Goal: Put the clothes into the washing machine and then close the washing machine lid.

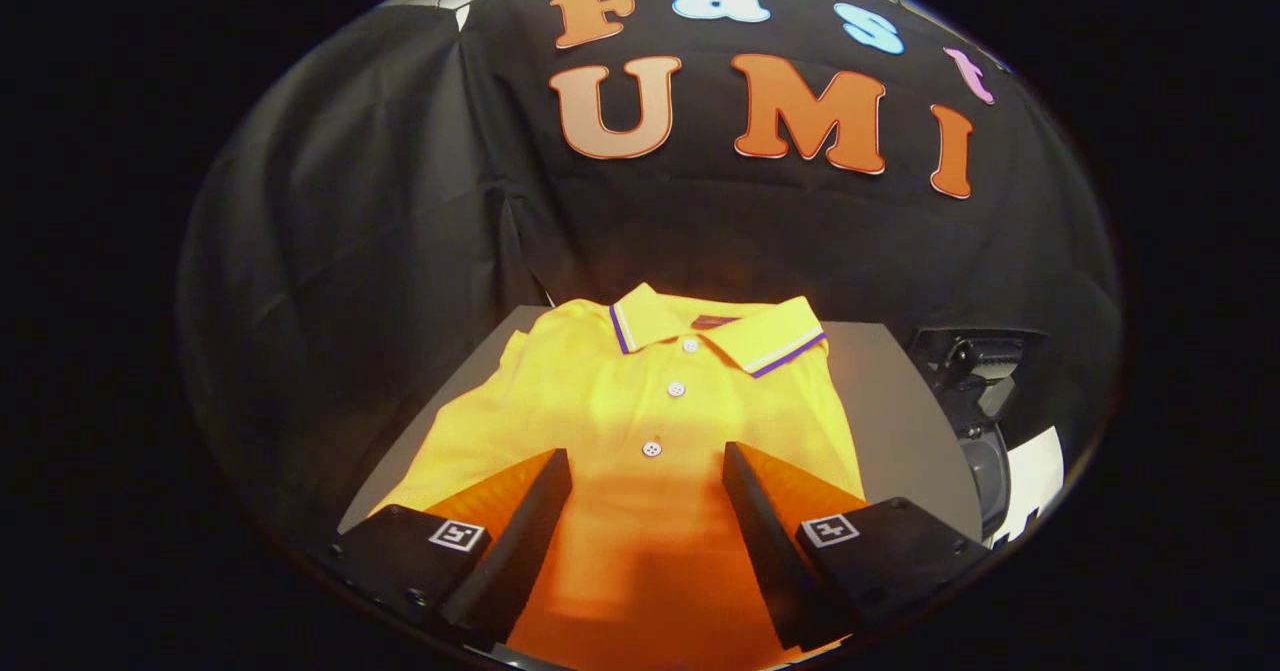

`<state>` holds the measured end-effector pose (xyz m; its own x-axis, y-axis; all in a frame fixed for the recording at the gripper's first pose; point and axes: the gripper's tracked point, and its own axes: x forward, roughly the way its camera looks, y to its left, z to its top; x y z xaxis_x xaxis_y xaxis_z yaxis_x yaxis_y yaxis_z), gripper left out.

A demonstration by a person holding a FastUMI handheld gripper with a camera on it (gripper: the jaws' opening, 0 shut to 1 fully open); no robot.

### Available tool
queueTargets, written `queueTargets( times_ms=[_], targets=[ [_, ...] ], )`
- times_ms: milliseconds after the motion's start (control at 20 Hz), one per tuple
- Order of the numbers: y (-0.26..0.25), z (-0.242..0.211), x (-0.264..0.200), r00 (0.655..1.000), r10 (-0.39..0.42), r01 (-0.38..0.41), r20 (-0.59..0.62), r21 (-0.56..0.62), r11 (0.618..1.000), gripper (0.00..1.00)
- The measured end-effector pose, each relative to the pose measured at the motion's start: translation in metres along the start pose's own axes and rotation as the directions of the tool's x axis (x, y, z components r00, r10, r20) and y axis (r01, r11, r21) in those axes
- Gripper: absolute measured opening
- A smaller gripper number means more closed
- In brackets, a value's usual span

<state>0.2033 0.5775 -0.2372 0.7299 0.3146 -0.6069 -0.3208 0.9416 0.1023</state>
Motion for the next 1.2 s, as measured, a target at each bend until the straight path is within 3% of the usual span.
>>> queueTargets(
  times_ms=[200,350,400,450,500,600,750,1000,1200],
  targets=[
    [0.002,-0.001,-0.002,0.999,0.023,-0.022,0.023,-0.054,0.998,1.0],
    [0.008,-0.003,-0.002,0.996,0.084,-0.082,0.021,-0.096,0.992,0.92],
    [0.01,-0.002,-0.003,0.993,0.109,-0.105,0.036,-0.114,0.988,0.78],
    [0.011,-0.002,-0.005,0.989,0.137,-0.13,0.049,-0.12,0.984,0.73],
    [0.011,-0.002,-0.005,0.986,0.153,-0.144,0.071,-0.12,0.982,0.46],
    [0.006,-0.006,-0.007,0.984,0.163,-0.146,0.071,-0.193,0.97,0.31],
    [0.0,-0.013,-0.018,0.987,0.151,-0.132,0.058,-0.252,0.959,0.17],
    [-0.013,-0.01,-0.03,0.968,0.215,-0.196,0.131,-0.145,0.97,0.13],
    [-0.018,-0.002,-0.053,0.944,0.244,-0.214,0.224,-0.149,0.965,0.13]
  ],
)
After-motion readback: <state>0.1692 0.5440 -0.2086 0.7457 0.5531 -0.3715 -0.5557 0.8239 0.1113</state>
